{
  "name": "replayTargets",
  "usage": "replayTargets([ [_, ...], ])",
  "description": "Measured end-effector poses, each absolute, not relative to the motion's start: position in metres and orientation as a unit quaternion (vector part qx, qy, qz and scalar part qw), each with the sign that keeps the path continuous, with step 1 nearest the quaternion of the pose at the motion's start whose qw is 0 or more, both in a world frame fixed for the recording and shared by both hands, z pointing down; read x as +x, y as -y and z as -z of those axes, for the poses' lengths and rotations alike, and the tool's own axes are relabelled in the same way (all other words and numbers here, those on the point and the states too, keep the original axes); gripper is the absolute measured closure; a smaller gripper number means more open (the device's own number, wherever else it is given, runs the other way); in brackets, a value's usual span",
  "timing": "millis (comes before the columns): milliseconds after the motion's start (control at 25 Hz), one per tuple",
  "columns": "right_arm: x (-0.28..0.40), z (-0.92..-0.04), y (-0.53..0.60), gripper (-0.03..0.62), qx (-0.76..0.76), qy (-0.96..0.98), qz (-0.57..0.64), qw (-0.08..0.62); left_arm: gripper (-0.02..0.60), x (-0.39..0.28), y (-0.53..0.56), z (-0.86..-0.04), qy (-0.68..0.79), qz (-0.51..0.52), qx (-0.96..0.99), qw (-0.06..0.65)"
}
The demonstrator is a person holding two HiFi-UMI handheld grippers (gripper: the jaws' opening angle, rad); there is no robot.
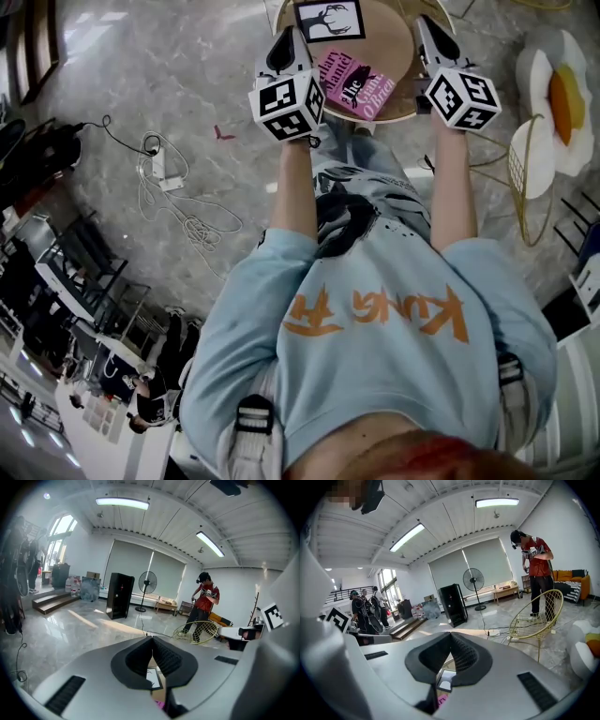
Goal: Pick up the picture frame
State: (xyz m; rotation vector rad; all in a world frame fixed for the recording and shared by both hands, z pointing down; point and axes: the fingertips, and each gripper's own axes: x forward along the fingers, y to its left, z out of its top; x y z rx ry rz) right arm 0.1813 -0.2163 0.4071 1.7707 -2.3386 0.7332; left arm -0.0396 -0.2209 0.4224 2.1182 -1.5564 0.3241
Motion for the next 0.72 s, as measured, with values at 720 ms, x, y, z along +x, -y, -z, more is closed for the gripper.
replayTargets([
  [720, 0.127, -0.56, 0.243, 0.595, 0.561, 0.747, -0.328, 0.143, 0.561, -0.049, 0.259, -0.576, 0.511, -0.206, 0.76, 0.345],
])
